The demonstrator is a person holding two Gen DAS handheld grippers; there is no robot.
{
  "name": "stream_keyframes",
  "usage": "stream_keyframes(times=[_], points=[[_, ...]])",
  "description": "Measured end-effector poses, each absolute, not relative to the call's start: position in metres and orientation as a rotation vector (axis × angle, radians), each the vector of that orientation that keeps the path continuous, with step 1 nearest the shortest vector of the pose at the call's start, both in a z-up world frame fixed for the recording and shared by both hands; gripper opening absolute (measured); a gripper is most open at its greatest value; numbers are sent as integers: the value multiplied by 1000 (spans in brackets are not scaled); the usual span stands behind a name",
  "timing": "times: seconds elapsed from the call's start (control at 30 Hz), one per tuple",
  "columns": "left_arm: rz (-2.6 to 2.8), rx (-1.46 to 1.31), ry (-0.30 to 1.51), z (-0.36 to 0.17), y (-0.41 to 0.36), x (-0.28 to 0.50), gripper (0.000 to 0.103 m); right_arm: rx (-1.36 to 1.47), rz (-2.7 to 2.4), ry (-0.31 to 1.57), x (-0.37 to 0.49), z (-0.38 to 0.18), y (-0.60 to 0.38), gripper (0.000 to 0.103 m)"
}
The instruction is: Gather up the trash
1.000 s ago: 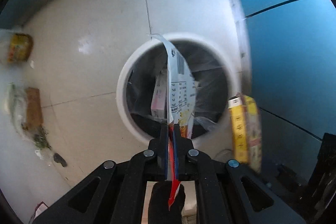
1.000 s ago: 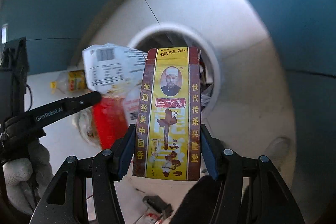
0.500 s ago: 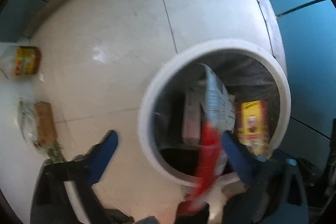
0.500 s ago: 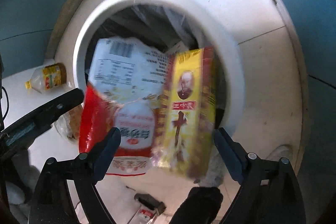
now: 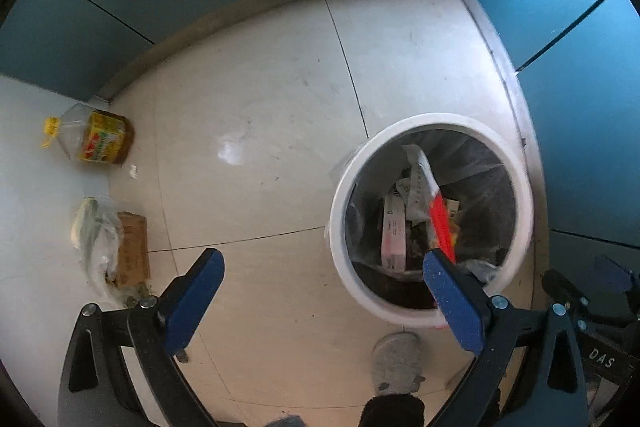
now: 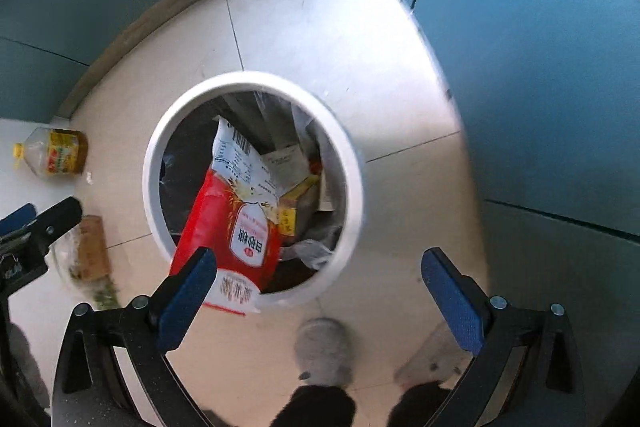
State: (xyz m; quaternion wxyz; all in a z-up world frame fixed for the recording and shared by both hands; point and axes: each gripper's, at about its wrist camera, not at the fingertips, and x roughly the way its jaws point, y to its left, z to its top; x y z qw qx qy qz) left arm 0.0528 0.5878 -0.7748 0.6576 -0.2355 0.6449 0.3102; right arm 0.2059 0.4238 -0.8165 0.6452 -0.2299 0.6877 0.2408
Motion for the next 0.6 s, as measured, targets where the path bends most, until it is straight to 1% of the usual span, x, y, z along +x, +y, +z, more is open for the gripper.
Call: stream_keyframes(times=[0.13, 0.3, 0.6], points=[[719, -529, 1417, -726, 576, 36, 102, -535, 550, 1496, 196, -760, 416, 103], [728, -539, 1352, -648, 552, 9, 102, -544, 570, 1404, 175, -670, 404, 103], [785, -565, 1212, -484, 483, -55, 102, -537, 696, 1240, 123, -470, 368, 103]])
